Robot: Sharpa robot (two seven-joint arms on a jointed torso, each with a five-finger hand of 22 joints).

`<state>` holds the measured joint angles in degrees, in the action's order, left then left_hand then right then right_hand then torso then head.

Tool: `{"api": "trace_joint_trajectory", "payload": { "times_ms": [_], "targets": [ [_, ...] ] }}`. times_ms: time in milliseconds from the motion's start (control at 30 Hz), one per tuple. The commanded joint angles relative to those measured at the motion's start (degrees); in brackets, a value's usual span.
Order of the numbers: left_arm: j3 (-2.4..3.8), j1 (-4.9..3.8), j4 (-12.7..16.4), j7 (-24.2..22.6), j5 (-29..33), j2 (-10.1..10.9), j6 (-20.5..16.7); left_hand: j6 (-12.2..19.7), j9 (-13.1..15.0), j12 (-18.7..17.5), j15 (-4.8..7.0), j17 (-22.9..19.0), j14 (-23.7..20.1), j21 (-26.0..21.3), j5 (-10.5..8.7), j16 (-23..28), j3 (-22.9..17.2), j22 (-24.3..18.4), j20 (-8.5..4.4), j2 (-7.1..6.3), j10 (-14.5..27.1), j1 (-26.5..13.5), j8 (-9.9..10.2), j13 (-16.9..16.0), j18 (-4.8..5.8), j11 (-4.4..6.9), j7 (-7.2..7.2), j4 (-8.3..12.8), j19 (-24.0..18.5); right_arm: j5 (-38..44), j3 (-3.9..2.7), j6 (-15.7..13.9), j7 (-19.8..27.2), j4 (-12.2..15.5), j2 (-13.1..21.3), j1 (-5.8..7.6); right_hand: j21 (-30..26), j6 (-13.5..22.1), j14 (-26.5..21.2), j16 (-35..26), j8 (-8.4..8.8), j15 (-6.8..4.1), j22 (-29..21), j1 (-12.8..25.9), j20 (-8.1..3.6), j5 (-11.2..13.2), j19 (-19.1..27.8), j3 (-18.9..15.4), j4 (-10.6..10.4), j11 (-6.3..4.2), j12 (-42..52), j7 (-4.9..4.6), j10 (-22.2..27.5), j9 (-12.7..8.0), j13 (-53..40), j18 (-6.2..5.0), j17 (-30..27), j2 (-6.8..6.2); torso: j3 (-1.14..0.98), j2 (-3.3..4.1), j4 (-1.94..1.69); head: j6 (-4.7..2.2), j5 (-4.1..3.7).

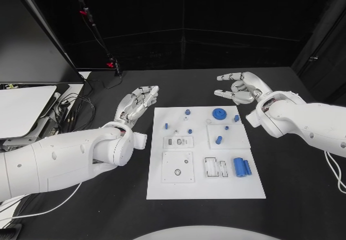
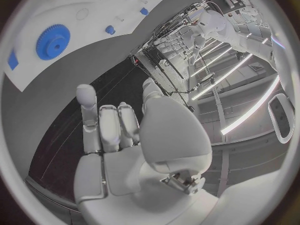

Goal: Assemble the parts on the task board

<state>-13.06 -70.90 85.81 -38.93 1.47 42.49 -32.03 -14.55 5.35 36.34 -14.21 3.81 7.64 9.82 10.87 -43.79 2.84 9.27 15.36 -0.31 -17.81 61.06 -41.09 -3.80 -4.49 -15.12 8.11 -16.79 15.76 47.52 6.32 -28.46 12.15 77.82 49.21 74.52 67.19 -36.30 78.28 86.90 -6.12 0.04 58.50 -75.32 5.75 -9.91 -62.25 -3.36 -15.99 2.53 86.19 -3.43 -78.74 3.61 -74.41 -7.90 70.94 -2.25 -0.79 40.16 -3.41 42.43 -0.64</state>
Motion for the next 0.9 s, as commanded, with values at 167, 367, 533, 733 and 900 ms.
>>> {"api": "trace_joint_trajectory", "payload": {
  "times_ms": [167,367,533,733,900],
  "targets": [
    [0.00,-0.07,-0.2,-17.5,-0.4,-0.2,0.2,-0.5,-0.1,0.3,-0.21,-0.1,0.4,0.2,0.44,-0.3,-0.3,0.1,0.33,0.53,-0.4,0.0,-0.2,0.1,-0.83,-0.05,8.93,0.0,0.2,5.7,0.01,0.4,-4.0,-1.7,0.2,0.16,21.5,-6.7,11.7,3.1,-2.63,0.44,29.2,0.7,0.76,-5.6,-24.9,-1.5,0.0,0.13,3.8,-0.48,-11.3,0.9,-15.6,7.18,19.1,-0.71,0.01,0.02,0.04,-0.23,-0.94],
    [-0.02,-0.07,-0.3,-17.5,-0.4,-0.3,0.2,-0.5,-0.1,0.3,-0.22,-0.1,0.4,0.2,0.46,-0.3,-0.3,0.0,0.34,0.55,-0.4,0.1,-0.2,0.1,-0.84,-0.05,8.93,0.0,0.2,11.3,0.05,1.3,-10.1,-5.4,-1.4,-0.01,22.8,-7.1,11.7,3.1,-6.28,-1.66,31.5,-0.2,-0.81,-6.5,-27.7,0.7,0.0,-1.93,3.8,-1.39,-11.3,1.8,-15.6,7.90,19.1,-1.93,-0.04,0.14,-0.03,-0.30,-1.12],
    [-0.04,-0.06,-0.3,-17.4,-0.4,-0.1,0.2,-0.5,-0.1,0.3,-0.23,-0.1,0.4,0.2,0.50,-0.3,-0.3,0.0,0.35,0.61,-0.4,0.1,-0.2,0.1,-0.84,-0.05,8.93,0.0,0.1,18.9,0.06,3.2,-15.1,-7.7,-2.6,-0.33,22.8,-8.5,11.7,3.1,-8.98,-1.01,31.5,-1.3,-0.63,-6.3,-27.7,3.4,-0.3,-1.02,3.8,-2.73,-11.3,2.7,-15.6,7.90,19.1,-4.03,-0.03,0.12,0.03,-0.22,-0.92],
    [-0.05,-0.06,-0.3,-17.4,-0.4,0.0,0.1,-0.5,-0.1,0.3,-0.23,-0.1,0.4,0.2,0.50,-0.3,-0.3,0.0,0.35,0.61,-0.4,0.1,-0.2,0.1,-0.84,-0.05,8.93,0.0,0.1,24.8,0.06,6.2,-18.1,-9.6,-4.0,-0.91,22.8,-8.2,11.7,3.1,-9.98,-0.79,31.5,-2.5,-0.18,-5.8,-27.7,5.2,-0.4,-0.11,3.8,-3.30,-11.3,3.0,-15.6,7.90,19.1,-5.49,-0.02,0.08,0.00,-0.03,-1.07],
    [-0.06,-0.06,-0.2,-17.5,-0.4,0.2,0.0,-0.5,-0.1,0.3,-0.24,-0.1,0.4,0.2,0.54,-0.3,-0.3,0.0,0.36,0.67,-0.4,0.1,-0.2,0.1,-0.84,-0.05,8.93,0.0,0.1,26.8,0.06,7.5,-18.7,-10.5,-5.2,-1.47,22.8,-8.4,11.7,3.1,-10.82,-0.32,31.5,-3.6,0.20,-5.7,-27.7,6.2,-0.3,0.60,3.8,-3.69,-11.3,3.2,-15.6,7.90,19.1,-6.25,0.01,0.05,0.16,0.11,-1.05]
  ]
}}
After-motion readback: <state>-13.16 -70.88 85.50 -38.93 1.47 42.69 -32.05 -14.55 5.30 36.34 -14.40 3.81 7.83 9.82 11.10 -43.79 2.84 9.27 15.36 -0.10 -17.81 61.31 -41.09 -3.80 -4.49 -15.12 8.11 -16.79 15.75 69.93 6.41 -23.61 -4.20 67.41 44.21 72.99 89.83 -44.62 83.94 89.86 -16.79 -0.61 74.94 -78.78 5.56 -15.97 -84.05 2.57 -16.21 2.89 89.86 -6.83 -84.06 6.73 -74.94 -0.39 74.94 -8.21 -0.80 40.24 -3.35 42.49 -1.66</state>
